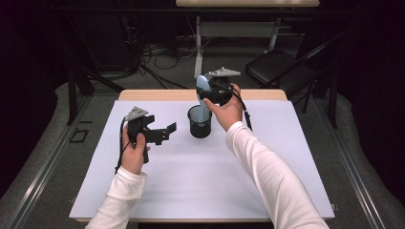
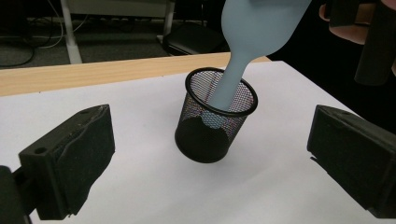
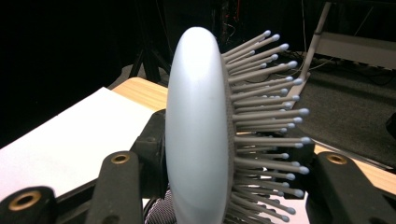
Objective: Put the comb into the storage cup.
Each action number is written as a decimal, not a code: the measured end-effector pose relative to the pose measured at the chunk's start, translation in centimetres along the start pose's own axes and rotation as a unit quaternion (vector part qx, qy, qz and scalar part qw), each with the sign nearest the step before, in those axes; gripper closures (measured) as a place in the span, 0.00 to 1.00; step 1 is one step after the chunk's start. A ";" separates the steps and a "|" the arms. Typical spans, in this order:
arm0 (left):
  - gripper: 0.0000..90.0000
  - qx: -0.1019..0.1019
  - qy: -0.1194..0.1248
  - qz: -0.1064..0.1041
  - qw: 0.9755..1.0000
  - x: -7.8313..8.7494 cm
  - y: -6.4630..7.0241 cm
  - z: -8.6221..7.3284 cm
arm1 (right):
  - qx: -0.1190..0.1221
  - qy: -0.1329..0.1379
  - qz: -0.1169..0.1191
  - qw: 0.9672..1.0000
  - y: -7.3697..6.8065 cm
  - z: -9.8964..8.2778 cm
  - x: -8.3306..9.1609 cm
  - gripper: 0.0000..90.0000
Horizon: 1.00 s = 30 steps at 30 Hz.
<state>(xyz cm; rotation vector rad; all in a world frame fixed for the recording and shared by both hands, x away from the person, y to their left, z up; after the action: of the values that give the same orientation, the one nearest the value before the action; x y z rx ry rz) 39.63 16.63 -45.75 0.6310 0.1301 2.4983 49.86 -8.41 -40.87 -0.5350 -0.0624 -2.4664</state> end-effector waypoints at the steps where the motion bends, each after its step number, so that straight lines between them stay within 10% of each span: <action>1: 0.01 0.000 0.000 0.000 1.000 0.0 0.0 0.0 | 0.000 -0.001 -0.001 1.000 0.0 -0.1 -0.1 0.53; 30: 0.01 0.001 -0.002 0.000 1.000 -0.1 -0.1 -0.1 | 0.001 -0.009 -0.007 1.000 0.0 -2.3 -1.9 0.52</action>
<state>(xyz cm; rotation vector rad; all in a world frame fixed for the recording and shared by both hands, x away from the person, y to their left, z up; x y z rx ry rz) 39.68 16.66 -45.89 0.6370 0.1322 2.4973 50.42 -7.71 -43.73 -0.5583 -0.0764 -2.4754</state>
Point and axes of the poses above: each handheld gripper's, and its own axes: x roughly backward along the jaws, z roughly out of its top, y roughly to its right, the point moved 1 cm from there along -x, roughly forward along the jaws, and after that the axes turned 4 degrees about z, right-handed, at the moved point
